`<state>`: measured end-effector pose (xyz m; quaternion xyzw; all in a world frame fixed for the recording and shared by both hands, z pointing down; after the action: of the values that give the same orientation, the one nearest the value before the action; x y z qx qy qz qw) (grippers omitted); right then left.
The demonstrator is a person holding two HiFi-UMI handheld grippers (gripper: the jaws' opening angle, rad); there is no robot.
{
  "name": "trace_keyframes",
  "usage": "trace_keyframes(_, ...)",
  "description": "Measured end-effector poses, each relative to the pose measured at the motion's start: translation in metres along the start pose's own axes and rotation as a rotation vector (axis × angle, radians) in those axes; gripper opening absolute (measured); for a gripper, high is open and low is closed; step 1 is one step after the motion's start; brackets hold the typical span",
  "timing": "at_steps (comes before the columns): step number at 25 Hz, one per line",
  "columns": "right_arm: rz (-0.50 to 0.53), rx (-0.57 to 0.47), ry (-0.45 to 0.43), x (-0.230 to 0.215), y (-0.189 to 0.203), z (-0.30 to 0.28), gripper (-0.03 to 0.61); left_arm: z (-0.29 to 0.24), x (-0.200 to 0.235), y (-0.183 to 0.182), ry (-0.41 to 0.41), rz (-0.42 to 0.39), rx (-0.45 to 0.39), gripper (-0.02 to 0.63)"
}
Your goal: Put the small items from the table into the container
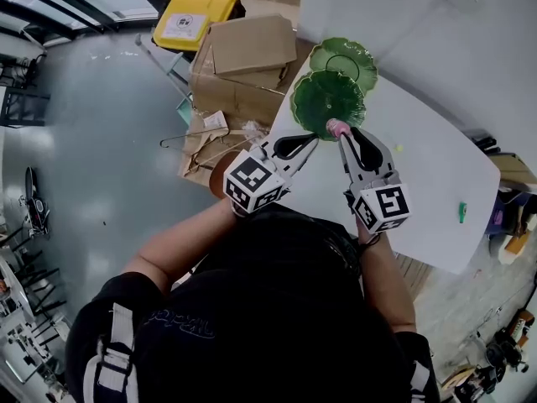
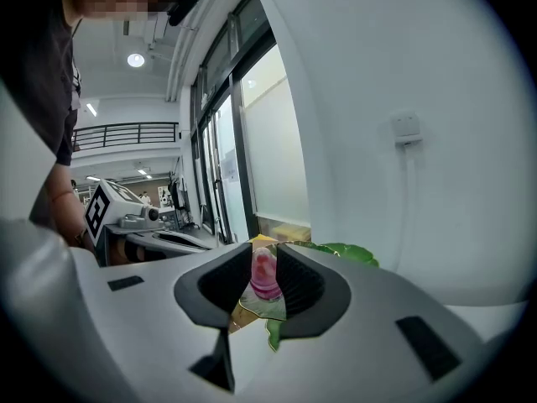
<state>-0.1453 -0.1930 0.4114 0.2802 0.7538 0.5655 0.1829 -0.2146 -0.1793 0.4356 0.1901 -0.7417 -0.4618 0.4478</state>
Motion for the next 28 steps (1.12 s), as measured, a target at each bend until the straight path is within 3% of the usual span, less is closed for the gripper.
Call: trace_keyframes(28,-0.004,-0.004,0.004,0.001,0.006,-0.008,0.107,0.003,0.000,0.008,0.022,0.024,-0.003,0.005)
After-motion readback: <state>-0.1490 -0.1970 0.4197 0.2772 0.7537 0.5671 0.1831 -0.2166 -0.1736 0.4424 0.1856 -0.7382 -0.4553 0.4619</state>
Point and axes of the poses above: the fingertips, and each gripper's own axes: z backward along the fingers, x to its left, y out of its underside, the point moved 1 cm from there along z, backward along the fingers, and after that the axes turned 10 degrees about z, right-handed, at the moved point
